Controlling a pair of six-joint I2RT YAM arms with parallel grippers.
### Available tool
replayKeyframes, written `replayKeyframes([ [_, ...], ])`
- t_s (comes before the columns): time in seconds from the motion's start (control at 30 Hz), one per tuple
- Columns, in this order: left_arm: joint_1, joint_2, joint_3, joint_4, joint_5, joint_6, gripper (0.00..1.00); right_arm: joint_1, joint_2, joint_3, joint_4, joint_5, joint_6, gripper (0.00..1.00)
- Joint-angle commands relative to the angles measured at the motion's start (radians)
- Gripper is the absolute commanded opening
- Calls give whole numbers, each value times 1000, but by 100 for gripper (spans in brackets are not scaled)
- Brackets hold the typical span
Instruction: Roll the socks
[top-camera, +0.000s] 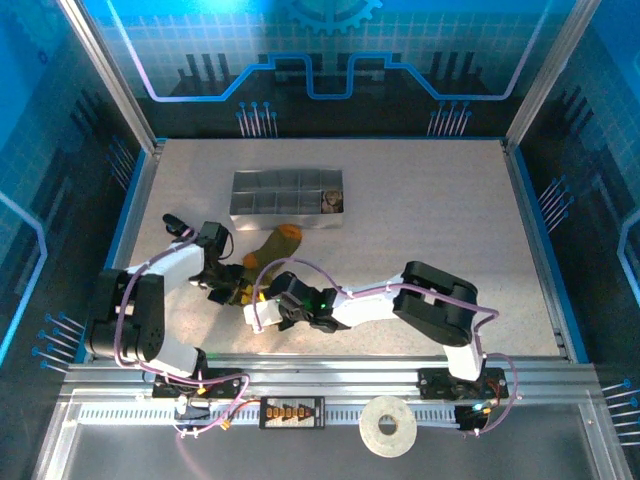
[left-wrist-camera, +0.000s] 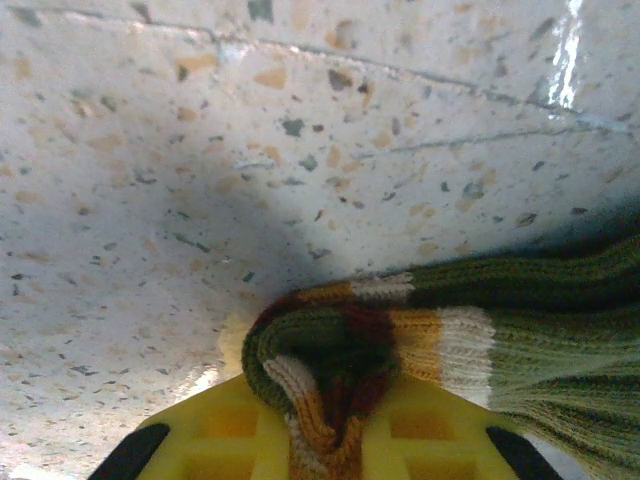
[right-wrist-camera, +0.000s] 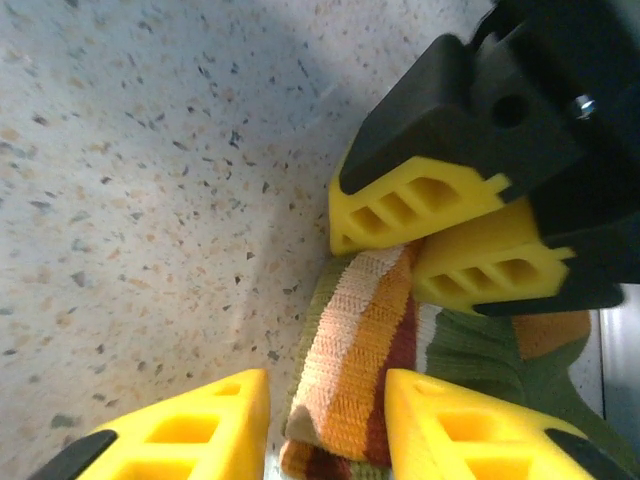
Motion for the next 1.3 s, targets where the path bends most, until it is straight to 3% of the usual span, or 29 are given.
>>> replayKeyframes([
  [0.0, -20, 83, -68, -92, -142, 21, 9, 3, 52, 45, -28, 41, 5, 31],
  [0.2, -20, 75, -55, -100, -141, 31, 9, -13, 112, 91, -147, 79, 100, 20],
  [0.33, -20, 57, -40, -107, -140, 43, 10, -35, 125, 106, -234, 28, 195, 12],
  [0.5, -21, -15, 2, -146, -148, 51, 26, -65, 139, 122, -342, -102, 319, 0],
  [0.63, -18, -134, 21, -170, -152, 18, 45, -85, 175, 152, -433, -200, 399, 0],
  [0.73, -18, -184, 30, -180, -141, 1, 52, -99, 197, 163, -473, -242, 447, 0],
  [1.03, 12, -288, 20, -203, -156, -13, 58, -145, 243, 216, -555, -347, 539, 0],
  [1.27, 17, -308, -38, -24, -50, 27, 55, -198, 272, 253, -590, -463, 622, 0],
])
